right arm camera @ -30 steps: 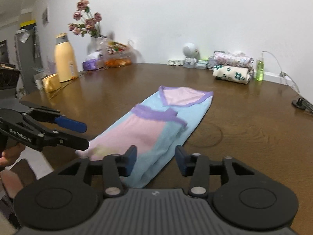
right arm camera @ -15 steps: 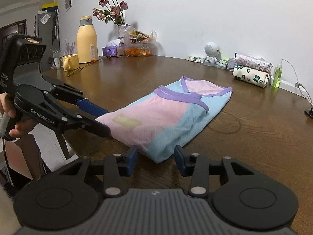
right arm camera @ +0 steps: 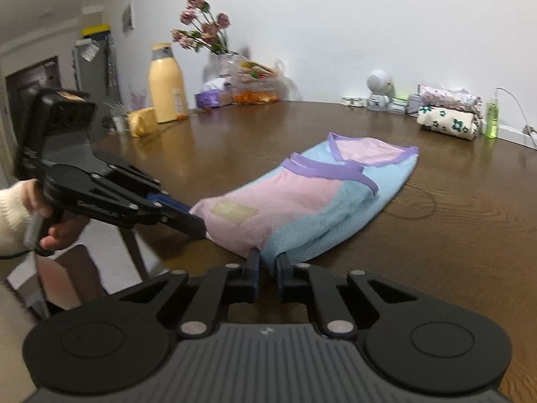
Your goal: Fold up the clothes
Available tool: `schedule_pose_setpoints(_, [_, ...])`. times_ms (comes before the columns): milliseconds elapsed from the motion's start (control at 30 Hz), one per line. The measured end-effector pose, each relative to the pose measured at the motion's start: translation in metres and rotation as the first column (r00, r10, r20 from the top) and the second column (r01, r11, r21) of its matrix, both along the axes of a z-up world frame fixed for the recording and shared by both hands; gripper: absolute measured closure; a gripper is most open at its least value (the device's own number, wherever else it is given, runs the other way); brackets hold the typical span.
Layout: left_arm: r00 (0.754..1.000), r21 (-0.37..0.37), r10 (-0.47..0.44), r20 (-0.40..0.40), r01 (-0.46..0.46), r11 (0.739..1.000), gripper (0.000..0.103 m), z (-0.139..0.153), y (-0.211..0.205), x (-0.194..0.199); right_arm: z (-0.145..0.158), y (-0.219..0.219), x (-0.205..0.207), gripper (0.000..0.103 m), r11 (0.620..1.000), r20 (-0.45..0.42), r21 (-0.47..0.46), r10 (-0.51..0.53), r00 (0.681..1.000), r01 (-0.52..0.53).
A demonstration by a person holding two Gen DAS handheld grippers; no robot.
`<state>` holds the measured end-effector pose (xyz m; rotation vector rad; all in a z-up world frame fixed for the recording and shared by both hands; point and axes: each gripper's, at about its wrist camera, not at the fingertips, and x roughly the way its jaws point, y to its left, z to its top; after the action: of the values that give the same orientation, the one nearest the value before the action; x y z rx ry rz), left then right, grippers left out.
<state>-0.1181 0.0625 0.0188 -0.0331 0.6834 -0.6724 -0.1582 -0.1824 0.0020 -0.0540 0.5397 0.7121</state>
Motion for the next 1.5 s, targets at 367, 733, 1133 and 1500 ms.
schedule_pose_setpoints(367, [0.991,-0.118,0.004,0.137,0.013,0.993,0.099,0.059,-0.004,0.044,0.052,-0.032,0.037,0.098,0.977,-0.028,0.205,-0.059,0.998,0.063])
schedule_pose_setpoints(733, [0.954,-0.186,0.211,-0.212,-0.252,0.95,0.099,0.014,-0.004,0.173,0.03,-0.015,0.171,0.097,0.964,-0.129,0.025,-0.258,0.957,0.263])
schedule_pose_setpoints(1133, [0.949,-0.284,0.132,-0.286,-0.216,0.934,0.056,0.001,0.02,0.164,0.024,-0.056,0.157,0.059,0.933,-0.276,0.204,-0.235,0.932,0.296])
schedule_pose_setpoints(1500, [0.928,-0.278,0.22,-0.302,-0.306,0.911,0.096,-0.004,0.009,0.172,0.004,-0.026,0.179,0.1,0.928,-0.28,0.114,-0.312,0.908,0.354])
